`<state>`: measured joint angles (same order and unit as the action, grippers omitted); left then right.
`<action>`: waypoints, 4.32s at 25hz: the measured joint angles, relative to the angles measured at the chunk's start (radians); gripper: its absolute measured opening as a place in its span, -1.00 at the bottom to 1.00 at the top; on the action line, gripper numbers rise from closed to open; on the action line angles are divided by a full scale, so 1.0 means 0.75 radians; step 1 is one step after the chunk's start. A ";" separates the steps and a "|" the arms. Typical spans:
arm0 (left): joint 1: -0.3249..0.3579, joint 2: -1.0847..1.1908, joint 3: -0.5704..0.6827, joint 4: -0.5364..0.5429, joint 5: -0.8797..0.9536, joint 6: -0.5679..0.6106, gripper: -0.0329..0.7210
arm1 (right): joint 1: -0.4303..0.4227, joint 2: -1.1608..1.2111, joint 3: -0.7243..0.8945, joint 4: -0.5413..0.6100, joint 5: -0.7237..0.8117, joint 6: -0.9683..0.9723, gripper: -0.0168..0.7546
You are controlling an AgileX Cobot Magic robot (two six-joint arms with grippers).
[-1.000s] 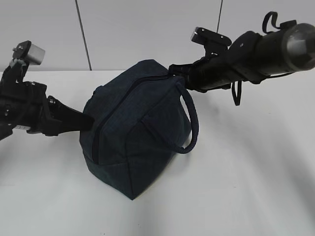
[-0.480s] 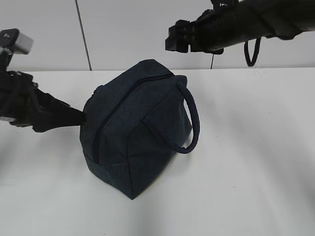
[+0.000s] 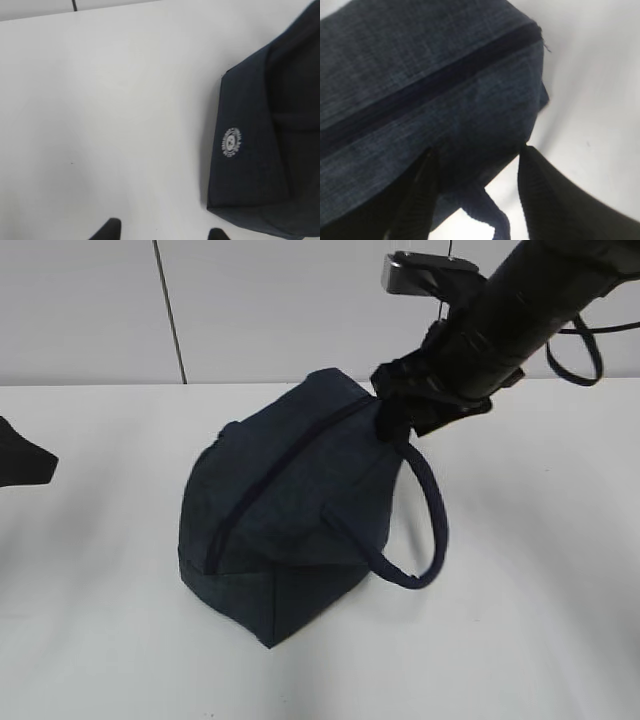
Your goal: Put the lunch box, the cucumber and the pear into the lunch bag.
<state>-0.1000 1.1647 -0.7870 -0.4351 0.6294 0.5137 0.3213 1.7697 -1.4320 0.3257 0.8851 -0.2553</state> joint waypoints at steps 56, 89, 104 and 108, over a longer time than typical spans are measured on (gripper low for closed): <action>0.000 -1.571 0.342 0.467 0.658 -0.597 -0.23 | 0.026 -2.382 1.247 -0.590 0.364 0.460 0.06; 0.047 -1.571 0.344 0.482 0.651 -0.596 -0.27 | -0.082 -2.382 1.247 -0.596 0.363 0.452 0.05; 0.047 -1.571 0.344 0.482 0.650 -0.596 -0.27 | -0.160 -2.382 1.247 -0.598 0.363 0.452 0.05; 0.047 -1.571 0.344 0.482 0.650 -0.596 -0.27 | -0.160 -2.382 1.247 -0.598 0.363 0.452 0.06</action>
<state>-0.0649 -0.0139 -0.5292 -0.0738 1.1172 0.0665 0.2014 -0.0170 -0.4968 -0.1232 1.1575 0.0838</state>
